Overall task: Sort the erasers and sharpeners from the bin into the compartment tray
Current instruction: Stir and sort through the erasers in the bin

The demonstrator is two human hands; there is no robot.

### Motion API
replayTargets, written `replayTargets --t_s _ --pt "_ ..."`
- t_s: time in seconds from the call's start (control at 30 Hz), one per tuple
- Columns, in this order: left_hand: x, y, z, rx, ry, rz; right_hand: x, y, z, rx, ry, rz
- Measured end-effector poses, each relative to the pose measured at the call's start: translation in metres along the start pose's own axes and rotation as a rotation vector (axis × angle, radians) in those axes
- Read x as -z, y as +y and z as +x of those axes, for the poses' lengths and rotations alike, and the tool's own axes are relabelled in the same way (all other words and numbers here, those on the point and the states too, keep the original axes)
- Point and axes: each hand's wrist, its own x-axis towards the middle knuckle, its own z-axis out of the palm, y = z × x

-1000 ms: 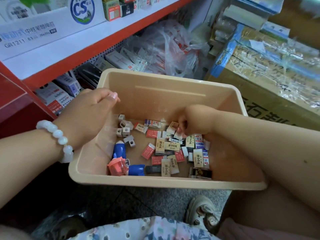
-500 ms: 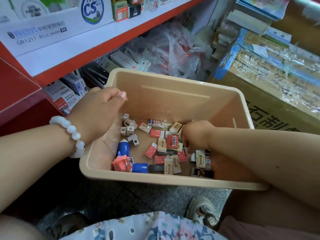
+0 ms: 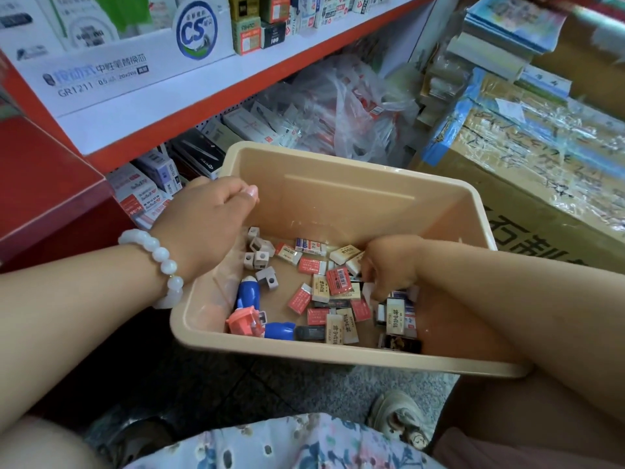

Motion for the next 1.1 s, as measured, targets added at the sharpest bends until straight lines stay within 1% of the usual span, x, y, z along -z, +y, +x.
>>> replayTargets --t_s 0.1,0.2,0.3,0.37,0.43,0.5,0.6,0.73,0.77,0.8,0.87,0.9,1.0,1.07,1.1 --pt "0.0 0.002 0.0 0.012 -0.001 0.015 0.02 0.009 -0.014 -0.005 -0.021 0.284" --pt "0.001 0.004 -0.002 0.02 0.0 0.017 0.031 -0.01 -0.018 0.069 -0.04 0.411" --pt "0.001 0.004 -0.003 0.018 -0.004 0.002 0.038 -0.052 -0.007 0.214 0.036 0.436" --pt "0.002 0.005 -0.003 0.024 -0.004 0.008 0.041 -0.078 0.005 0.266 0.102 0.42" --pt "0.002 0.004 -0.003 0.02 0.0 0.007 0.041 -0.097 0.019 0.255 0.152 0.419" --pt "0.002 0.004 -0.003 0.018 -0.002 0.002 0.038 -0.108 0.03 0.229 0.152 0.436" --pt "0.002 0.003 -0.001 0.018 -0.004 0.0 0.033 -0.113 0.037 0.22 0.1 0.419" --pt "0.0 0.0 0.001 -0.005 -0.005 0.0 0.035 -0.094 0.026 0.195 0.083 0.614" --pt "0.0 -0.001 0.002 -0.014 -0.004 0.004 0.038 -0.084 0.02 0.186 0.106 0.611" --pt "-0.001 -0.003 0.003 -0.022 -0.006 0.012 0.04 -0.073 0.013 0.173 0.144 0.553" --pt "-0.002 -0.006 0.006 -0.034 -0.009 0.02 0.043 -0.048 -0.002 0.14 0.189 0.348" --pt "-0.003 -0.008 0.007 -0.039 -0.013 0.018 0.041 -0.037 -0.01 0.119 0.159 0.24" --pt "-0.004 -0.011 0.01 -0.036 -0.015 -0.01 0.02 -0.019 -0.026 0.048 -0.013 -0.057" --pt "-0.004 -0.011 0.01 -0.04 0.005 -0.021 0.001 -0.019 -0.027 0.01 -0.068 -0.175" --pt "-0.004 -0.01 0.009 -0.042 0.011 -0.017 -0.006 -0.022 -0.027 -0.007 -0.064 -0.23"
